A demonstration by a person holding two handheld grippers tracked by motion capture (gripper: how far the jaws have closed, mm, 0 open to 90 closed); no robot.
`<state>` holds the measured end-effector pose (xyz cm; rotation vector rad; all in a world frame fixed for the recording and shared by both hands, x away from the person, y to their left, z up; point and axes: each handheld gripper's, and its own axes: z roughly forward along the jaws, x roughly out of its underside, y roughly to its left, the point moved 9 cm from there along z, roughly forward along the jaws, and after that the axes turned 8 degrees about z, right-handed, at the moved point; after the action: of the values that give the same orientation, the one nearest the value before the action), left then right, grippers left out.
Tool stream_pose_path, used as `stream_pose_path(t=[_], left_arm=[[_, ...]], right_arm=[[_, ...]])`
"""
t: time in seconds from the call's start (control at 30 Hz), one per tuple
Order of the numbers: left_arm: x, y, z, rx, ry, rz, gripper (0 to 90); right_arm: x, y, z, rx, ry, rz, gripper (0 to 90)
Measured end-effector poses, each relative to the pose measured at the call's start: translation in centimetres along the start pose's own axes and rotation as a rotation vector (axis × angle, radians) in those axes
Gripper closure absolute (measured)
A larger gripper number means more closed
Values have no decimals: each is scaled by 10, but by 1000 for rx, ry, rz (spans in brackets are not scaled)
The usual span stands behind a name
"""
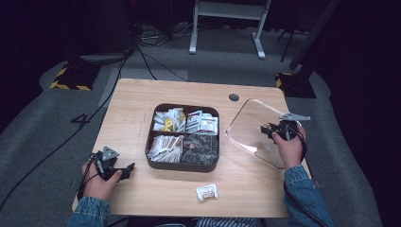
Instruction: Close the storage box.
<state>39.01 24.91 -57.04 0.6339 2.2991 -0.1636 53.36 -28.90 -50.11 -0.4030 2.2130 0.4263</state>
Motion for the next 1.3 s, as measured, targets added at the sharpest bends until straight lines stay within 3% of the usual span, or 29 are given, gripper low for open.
stream_pose_path(t=[0.17,0.4,0.63,1.3], left_arm=[[0,0,0,0,0,-1,153],[0,0,0,0,0,-1,152],[0,0,0,0,0,-1,152],[0,0,0,-3,0,-2,152]], right_arm=[[-12,6,-6,-19,-21,-10,588],[-28,28,-11,-55,-38,-63,588],[-40,67,-10,-112,-37,-131,588],[-60,172,25,-300,10,-229,588]])
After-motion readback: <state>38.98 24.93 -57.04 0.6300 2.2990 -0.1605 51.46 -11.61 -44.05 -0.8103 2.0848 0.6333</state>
